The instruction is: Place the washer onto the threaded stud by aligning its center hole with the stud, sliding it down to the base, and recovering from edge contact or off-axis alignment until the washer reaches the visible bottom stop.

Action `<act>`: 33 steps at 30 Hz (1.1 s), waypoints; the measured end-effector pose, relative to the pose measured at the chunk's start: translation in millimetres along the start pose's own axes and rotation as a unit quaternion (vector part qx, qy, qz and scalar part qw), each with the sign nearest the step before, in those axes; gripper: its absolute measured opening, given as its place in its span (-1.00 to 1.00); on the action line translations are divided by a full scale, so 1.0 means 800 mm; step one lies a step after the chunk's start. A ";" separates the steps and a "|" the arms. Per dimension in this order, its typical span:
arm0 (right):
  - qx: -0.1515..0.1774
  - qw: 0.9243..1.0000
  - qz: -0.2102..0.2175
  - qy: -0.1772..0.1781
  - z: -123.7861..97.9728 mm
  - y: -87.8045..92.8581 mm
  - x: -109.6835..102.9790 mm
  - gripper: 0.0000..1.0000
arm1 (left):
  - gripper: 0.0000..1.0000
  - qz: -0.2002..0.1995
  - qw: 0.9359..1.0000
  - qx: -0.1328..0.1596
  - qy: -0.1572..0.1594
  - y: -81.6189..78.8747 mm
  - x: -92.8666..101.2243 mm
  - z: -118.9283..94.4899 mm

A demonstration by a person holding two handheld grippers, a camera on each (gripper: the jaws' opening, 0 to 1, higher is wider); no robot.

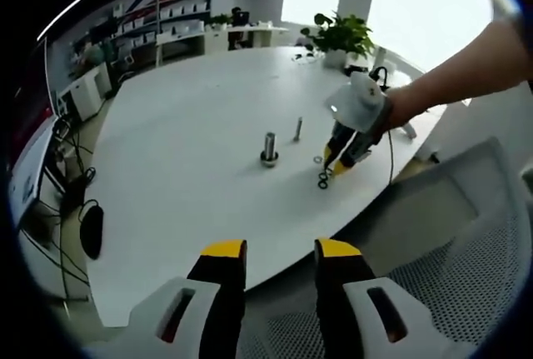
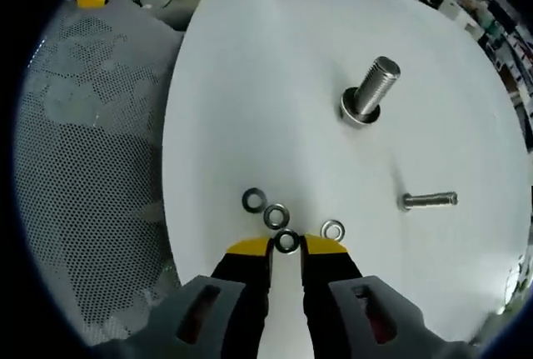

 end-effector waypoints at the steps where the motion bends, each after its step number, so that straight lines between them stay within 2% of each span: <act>1: -0.011 1.000 -0.012 0.001 0.001 0.000 0.000 -0.69 | -0.39 0.001 1.000 -0.001 -0.001 0.000 0.000 0.000; 2: -0.021 1.000 -0.023 0.002 0.001 -0.001 0.000 -0.69 | -0.39 0.001 1.000 -0.002 -0.001 0.000 0.000 0.000; 3: -0.027 1.000 -0.010 0.005 0.002 -0.003 -0.002 -0.69 | -0.39 0.000 1.000 -0.001 -0.001 0.000 0.000 0.000; 5: -0.048 0.999 -0.010 0.005 0.003 -0.005 0.000 -0.69 | -0.40 -0.001 1.000 -0.002 -0.001 0.000 -0.001 0.000; 10: -0.066 0.997 -0.032 0.004 0.000 -0.006 -0.002 -0.68 | -0.41 -0.001 1.000 -0.004 -0.001 0.001 -0.001 0.000; 12: -0.059 0.997 -0.051 -0.003 -0.002 -0.004 -0.003 -0.69 | -0.41 -0.003 1.000 -0.004 -0.001 0.001 -0.001 0.001; 16: -0.019 0.995 -0.088 -0.030 0.002 0.001 0.003 -0.70 | -0.42 -0.003 1.000 -0.006 -0.001 0.002 -0.001 0.001; 19: -0.020 0.996 -0.081 -0.029 0.000 0.002 0.003 -0.70 | -0.43 -0.005 1.000 -0.005 -0.001 0.001 -0.002 0.001; 22: -0.032 0.992 -0.115 -0.027 0.001 0.001 0.001 -0.69 | -0.44 -0.006 1.000 -0.005 0.000 0.001 -0.001 0.001; 26: -0.056 0.986 -0.150 -0.053 -0.001 0.005 -0.008 -0.53 | -0.45 -0.005 1.000 -0.006 0.001 0.001 -0.001 0.001; 28: -0.053 0.986 -0.153 -0.045 -0.001 0.004 -0.006 -0.55 | -0.46 -0.004 1.000 -0.006 0.003 0.001 -0.001 0.001; 30: -0.049 0.985 -0.161 -0.029 0.001 0.002 0.000 -0.66 | -0.46 -0.005 1.000 -0.006 0.002 0.002 -0.001 0.001; 33: -0.047 0.978 -0.200 -0.030 0.000 0.003 0.000 -0.69 | -0.47 -0.006 1.000 -0.005 0.001 0.001 -0.001 0.001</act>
Point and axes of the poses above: the point that each gripper's makers call its tool centre point, and the gripper's own axes: z roughly forward along the fingers, x roughly to its right, y roughly out of its underside, the point moved 3 cm from there along -z, roughly backward along the fingers, and after that the axes turned 11 degrees about z, right-handed, at the moved point
